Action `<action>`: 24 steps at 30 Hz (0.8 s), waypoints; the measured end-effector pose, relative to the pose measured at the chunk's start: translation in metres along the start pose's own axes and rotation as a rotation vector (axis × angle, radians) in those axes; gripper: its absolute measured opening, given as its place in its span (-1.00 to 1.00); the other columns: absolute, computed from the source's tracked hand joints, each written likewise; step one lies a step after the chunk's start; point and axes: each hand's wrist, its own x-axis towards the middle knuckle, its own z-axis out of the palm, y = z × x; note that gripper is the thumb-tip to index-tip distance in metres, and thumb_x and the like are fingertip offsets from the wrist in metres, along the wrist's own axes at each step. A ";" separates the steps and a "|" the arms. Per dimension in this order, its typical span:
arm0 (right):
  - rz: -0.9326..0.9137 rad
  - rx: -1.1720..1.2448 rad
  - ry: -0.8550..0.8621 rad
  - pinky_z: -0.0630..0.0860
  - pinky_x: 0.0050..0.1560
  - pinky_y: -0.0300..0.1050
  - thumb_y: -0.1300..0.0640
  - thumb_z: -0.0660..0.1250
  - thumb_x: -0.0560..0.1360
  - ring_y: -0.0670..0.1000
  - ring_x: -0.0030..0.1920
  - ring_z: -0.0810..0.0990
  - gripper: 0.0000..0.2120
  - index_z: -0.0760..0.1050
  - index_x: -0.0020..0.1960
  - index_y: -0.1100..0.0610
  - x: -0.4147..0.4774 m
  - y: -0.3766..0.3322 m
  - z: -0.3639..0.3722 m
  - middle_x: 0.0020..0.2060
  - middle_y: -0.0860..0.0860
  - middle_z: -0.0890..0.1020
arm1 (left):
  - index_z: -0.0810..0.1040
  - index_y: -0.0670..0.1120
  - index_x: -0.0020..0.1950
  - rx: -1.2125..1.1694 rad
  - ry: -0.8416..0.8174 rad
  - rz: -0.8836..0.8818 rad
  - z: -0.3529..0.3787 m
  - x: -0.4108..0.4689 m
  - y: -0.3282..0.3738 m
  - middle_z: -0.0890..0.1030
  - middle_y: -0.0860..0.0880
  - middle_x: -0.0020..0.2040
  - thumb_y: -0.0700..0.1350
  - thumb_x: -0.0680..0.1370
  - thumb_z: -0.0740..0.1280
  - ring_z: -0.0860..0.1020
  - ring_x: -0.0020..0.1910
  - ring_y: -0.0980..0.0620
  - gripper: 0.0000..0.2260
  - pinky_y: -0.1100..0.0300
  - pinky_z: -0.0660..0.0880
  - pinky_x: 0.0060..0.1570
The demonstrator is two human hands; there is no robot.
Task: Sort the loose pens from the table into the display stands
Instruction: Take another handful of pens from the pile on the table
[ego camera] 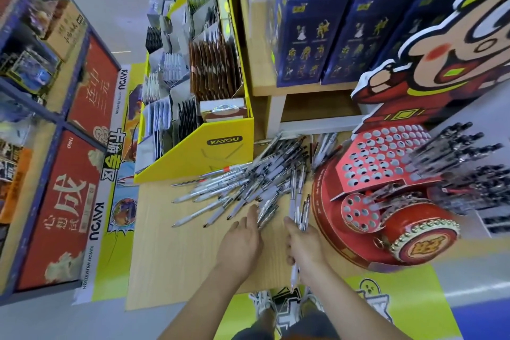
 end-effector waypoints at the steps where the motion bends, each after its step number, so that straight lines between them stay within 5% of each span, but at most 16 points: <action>1: 0.024 0.052 -0.031 0.26 -0.56 -0.20 0.01 0.32 0.59 -0.02 -0.57 0.29 -0.76 0.38 -0.05 0.18 -0.003 0.001 0.001 -0.47 0.03 0.34 | 0.09 -0.15 0.53 -0.016 -0.041 -0.025 -0.006 -0.001 0.000 0.56 -0.13 0.16 -0.17 0.57 0.14 0.54 0.06 -0.15 -0.46 0.09 0.40 -0.07; 5: 0.060 0.224 -0.156 0.27 -0.56 -0.22 -0.05 0.29 0.59 -0.05 -0.55 0.27 -0.70 0.39 -0.16 0.15 -0.009 -0.002 0.006 -0.50 -0.02 0.31 | 0.38 -0.07 0.27 -0.557 -0.081 -0.134 -0.029 -0.013 -0.004 0.58 -0.08 -0.04 -0.20 0.58 0.19 0.57 -0.12 -0.12 -0.74 0.07 0.46 -0.22; 8: -0.010 0.170 -0.244 0.31 -0.51 -0.20 -0.14 0.40 0.47 -0.08 -0.50 0.34 -0.61 0.49 0.03 0.19 -0.016 -0.008 0.009 -0.42 -0.04 0.40 | 0.43 -0.12 0.13 -1.090 -0.162 -0.305 -0.053 -0.021 0.001 0.49 -0.04 -0.36 -0.19 0.62 0.19 0.47 -0.40 -0.02 -0.89 0.11 0.43 -0.35; 11: -0.110 0.099 -0.350 0.41 -0.39 -0.04 -0.14 0.49 0.31 0.03 -0.41 0.51 -0.54 0.55 0.04 0.15 -0.036 -0.023 0.017 -0.38 0.01 0.59 | 0.44 -0.15 0.12 -1.238 -0.134 -0.266 -0.076 -0.025 0.022 0.50 0.02 -0.40 -0.14 0.65 0.18 0.46 -0.42 0.05 -0.88 0.15 0.40 -0.40; 13: -0.136 0.113 -0.393 0.52 -0.25 0.10 -0.15 0.51 0.25 0.17 -0.28 0.63 -0.52 0.59 0.03 0.14 -0.049 -0.035 0.020 -0.27 0.12 0.70 | 0.43 -0.12 0.06 -1.182 -0.090 -0.214 -0.088 -0.027 0.035 0.53 0.04 -0.41 -0.15 0.65 0.17 0.48 -0.46 0.09 -0.92 0.16 0.41 -0.47; 17: -0.114 0.161 -0.441 0.37 -0.55 -0.21 -0.10 0.48 0.32 0.07 -0.51 0.49 -0.60 0.58 -0.04 0.19 -0.067 -0.054 0.016 -0.45 0.08 0.58 | 0.36 -0.06 0.03 -0.711 -0.037 -0.062 -0.112 -0.027 0.040 0.58 -0.03 -0.34 -0.02 0.65 0.12 0.55 -0.41 -0.01 -0.87 -0.01 0.49 -0.37; 21: -0.186 0.245 -0.417 0.44 -0.48 -0.19 -0.07 0.49 0.37 0.10 -0.40 0.59 -0.60 0.60 0.04 0.20 -0.080 -0.069 0.013 -0.34 0.10 0.65 | 0.26 -0.07 0.33 -0.289 -0.029 -0.008 -0.143 -0.024 0.044 0.64 -0.12 -0.11 0.08 0.65 0.03 0.59 -0.14 -0.16 -0.66 0.01 0.39 -0.29; 24: -0.309 0.278 -0.458 0.51 -0.44 -0.20 0.06 0.46 0.41 0.01 -0.36 0.66 -0.76 0.61 -0.01 0.19 -0.092 -0.086 0.007 -0.32 0.07 0.68 | 0.23 0.02 0.36 -0.337 -0.076 0.055 -0.159 -0.028 0.047 0.64 -0.09 -0.08 0.09 0.65 0.03 0.59 -0.11 -0.12 -0.69 -0.01 0.47 -0.18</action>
